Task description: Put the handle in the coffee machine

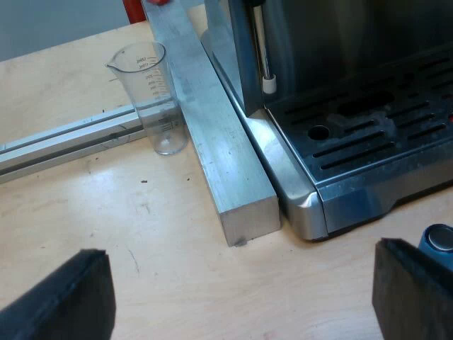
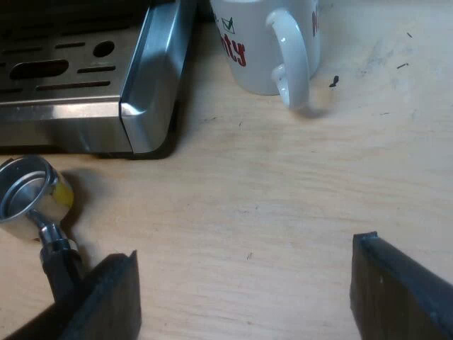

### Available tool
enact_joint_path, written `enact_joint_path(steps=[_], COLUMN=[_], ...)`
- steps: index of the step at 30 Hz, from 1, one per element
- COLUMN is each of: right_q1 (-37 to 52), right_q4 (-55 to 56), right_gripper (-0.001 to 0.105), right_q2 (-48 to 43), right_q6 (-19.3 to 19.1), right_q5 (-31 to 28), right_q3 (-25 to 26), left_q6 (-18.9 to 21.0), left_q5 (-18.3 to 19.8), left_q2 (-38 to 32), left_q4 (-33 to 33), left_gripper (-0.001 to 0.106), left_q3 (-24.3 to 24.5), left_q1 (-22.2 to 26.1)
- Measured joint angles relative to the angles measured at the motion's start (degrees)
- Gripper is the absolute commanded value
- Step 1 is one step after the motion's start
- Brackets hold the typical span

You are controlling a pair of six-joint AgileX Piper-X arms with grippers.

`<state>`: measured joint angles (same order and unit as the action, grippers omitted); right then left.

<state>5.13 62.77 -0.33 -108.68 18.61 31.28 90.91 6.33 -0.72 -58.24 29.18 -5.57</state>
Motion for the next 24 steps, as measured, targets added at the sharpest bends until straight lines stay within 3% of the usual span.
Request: enact_joint_path(steps=[11,13,15,24], right_q1=[0.00,0.00,0.00,0.00], right_q4=[-0.53,-2.35,-2.52,2.91], right_gripper=[0.064,0.064,0.064,0.064], right_q2=[0.00,0.00,0.00,3.39], right_q6=[2.03,6.54,6.77,6.74], right_q5=[0.00,-1.09,-2.44,-3.24], right_q3=[0.00,1.27,2.37,9.58], left_q6=[0.00,-0.50,-1.38,-2.49], left_q5=[0.00,0.00,0.22,7.23], left_q2=[0.00,0.00,0.00,0.00], left_q4=[0.24,0.55,0.54,-0.01], left_gripper=[0.076,0.076,0.076,0.076], left_q3=[0.00,0.00,0.39,6.16], left_q1=[0.00,0.00,0.00,-0.16])
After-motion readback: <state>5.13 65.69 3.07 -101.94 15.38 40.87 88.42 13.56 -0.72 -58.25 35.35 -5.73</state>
